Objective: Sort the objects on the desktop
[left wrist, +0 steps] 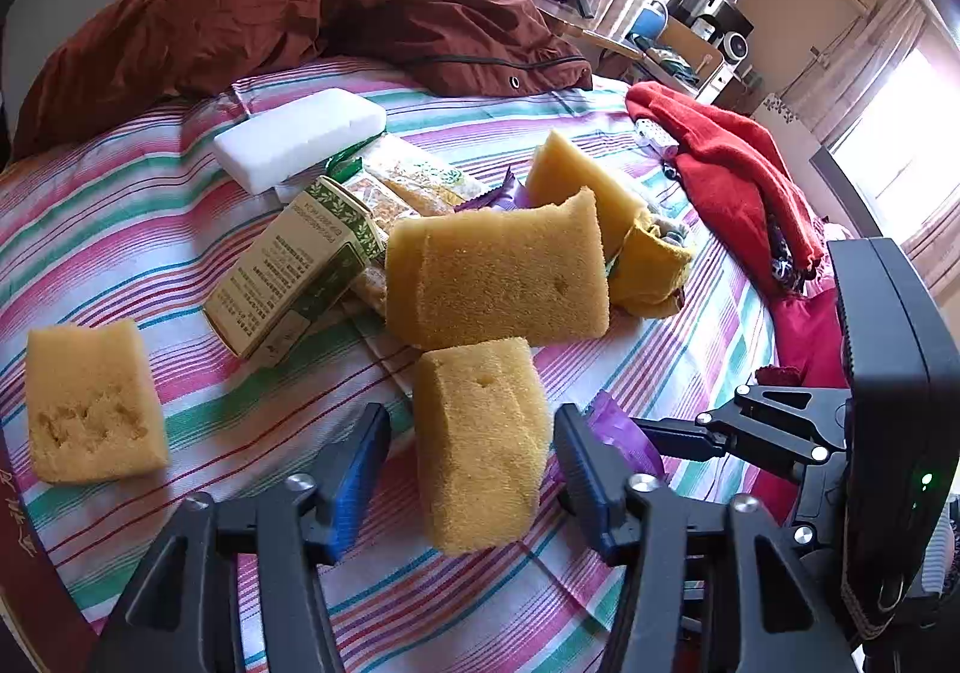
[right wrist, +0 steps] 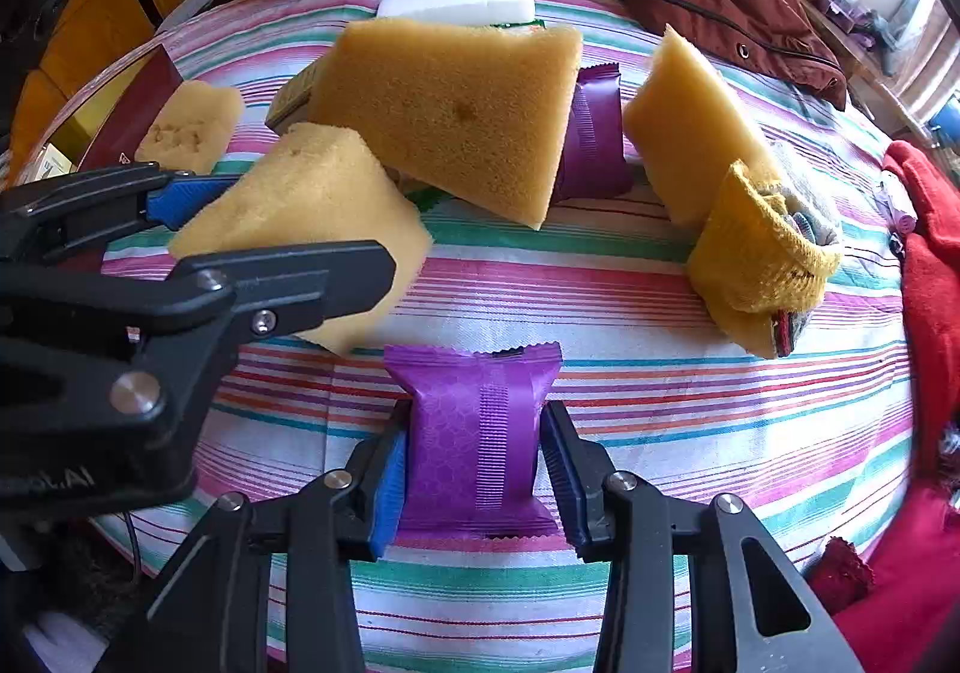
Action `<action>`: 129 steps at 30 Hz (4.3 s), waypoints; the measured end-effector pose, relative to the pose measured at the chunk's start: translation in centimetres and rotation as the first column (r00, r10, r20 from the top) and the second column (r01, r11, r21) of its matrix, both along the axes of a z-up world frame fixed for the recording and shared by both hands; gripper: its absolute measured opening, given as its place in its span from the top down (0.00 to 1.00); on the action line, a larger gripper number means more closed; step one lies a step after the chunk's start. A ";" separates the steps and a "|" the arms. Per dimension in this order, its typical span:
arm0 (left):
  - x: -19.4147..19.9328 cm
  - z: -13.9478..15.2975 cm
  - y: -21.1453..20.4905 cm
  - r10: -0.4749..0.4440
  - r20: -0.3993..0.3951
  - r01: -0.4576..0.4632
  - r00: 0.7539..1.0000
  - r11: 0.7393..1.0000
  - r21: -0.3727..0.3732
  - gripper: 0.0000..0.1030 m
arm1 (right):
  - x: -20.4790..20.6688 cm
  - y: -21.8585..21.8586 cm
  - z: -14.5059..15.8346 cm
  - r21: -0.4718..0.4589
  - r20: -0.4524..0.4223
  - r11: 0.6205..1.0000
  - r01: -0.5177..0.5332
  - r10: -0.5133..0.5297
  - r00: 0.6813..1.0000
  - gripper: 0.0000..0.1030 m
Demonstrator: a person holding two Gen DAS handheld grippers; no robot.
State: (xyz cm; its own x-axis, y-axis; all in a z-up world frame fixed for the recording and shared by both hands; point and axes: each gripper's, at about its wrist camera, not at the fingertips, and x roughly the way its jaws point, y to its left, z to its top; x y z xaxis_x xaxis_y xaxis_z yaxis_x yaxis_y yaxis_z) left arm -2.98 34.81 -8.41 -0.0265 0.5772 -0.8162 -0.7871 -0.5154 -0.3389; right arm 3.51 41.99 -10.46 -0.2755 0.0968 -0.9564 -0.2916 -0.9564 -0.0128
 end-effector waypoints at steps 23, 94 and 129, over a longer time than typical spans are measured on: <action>2.1 2.1 -5.3 0.056 -0.006 -0.055 0.998 0.995 0.079 0.66 | 0.6 -2.5 1.0 0.008 -0.033 0.997 -0.076 0.076 0.997 0.63; -3.7 3.6 -38.7 0.783 -0.066 -0.766 0.619 0.620 0.169 0.43 | -10.7 -25.6 7.3 -0.105 -0.416 0.877 -0.470 0.390 0.821 0.17; -2.3 3.1 -38.3 0.789 -0.110 -0.781 0.604 0.614 0.113 0.42 | -6.0 -22.2 5.2 -0.030 -0.429 0.912 -0.409 0.358 0.829 0.07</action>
State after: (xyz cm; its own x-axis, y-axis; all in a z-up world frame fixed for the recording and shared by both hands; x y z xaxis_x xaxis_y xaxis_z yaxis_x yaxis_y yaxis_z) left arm -5.30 -3.48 -5.28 -0.5949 0.3194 -0.7376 -0.1263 -0.9434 -0.3066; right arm -2.49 19.80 -5.22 -0.6321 -0.2017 -0.7482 0.1447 -0.9793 0.1418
